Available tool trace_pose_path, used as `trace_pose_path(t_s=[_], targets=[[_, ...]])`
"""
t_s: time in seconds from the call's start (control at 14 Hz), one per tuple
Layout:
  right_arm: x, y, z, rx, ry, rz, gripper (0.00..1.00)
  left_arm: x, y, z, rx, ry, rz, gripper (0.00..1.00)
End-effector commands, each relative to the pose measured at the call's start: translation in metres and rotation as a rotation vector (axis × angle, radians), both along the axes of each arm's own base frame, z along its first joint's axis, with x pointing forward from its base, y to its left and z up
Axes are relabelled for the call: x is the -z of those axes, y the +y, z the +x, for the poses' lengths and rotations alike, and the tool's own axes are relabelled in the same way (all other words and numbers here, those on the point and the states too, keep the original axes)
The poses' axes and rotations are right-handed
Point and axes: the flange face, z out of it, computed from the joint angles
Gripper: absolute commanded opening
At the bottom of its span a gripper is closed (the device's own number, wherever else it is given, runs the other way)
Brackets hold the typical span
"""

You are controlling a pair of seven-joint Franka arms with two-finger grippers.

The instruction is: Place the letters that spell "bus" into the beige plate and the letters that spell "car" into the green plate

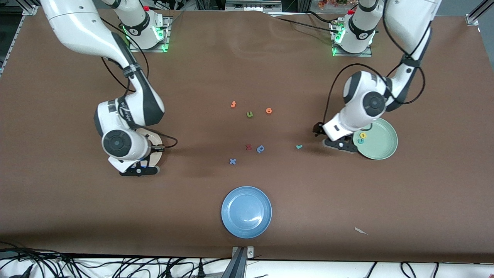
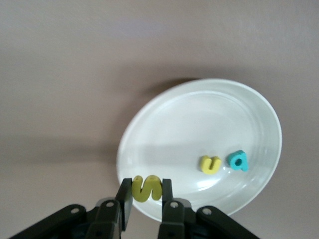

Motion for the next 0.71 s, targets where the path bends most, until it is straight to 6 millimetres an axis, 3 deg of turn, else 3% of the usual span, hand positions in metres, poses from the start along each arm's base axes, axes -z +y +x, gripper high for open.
trace_pose_path(t_s=[0.0, 0.14, 0.21, 0.29, 0.36, 0.43, 0.5, 0.57, 0.64], targets=[[0.016, -0.016, -0.013, -0.022, 0.054, 0.044, 0.25, 0.024, -0.04, 0.015, -0.005, -0.01, -0.037, 0.89], [0.035, -0.027, -0.021, -0.022, 0.049, 0.053, 0.27, 0.028, -0.057, 0.012, -0.016, -0.014, -0.039, 0.82], [0.039, -0.028, -0.024, -0.025, 0.047, 0.055, 0.33, 0.029, -0.064, 0.009, -0.024, -0.01, -0.037, 0.82], [0.041, -0.029, -0.025, -0.025, 0.048, 0.055, 0.52, 0.031, -0.072, 0.005, -0.024, -0.006, -0.037, 0.82], [0.04, -0.028, -0.024, -0.024, 0.047, 0.057, 0.93, 0.033, -0.081, 0.007, -0.022, -0.009, -0.038, 0.81], [0.034, -0.028, -0.022, -0.023, 0.041, 0.057, 0.99, 0.035, -0.087, 0.008, -0.021, -0.013, -0.04, 0.79], [0.019, -0.029, -0.018, -0.02, 0.017, 0.058, 0.99, 0.041, -0.088, 0.008, -0.018, -0.008, -0.036, 0.76], [-0.004, -0.029, -0.012, -0.013, -0.019, 0.063, 0.99, 0.04, -0.089, 0.009, -0.017, -0.021, -0.04, 0.66], [-0.029, -0.031, -0.008, -0.011, -0.051, 0.062, 0.99, 0.04, -0.089, 0.009, -0.018, -0.024, -0.041, 0.63]])
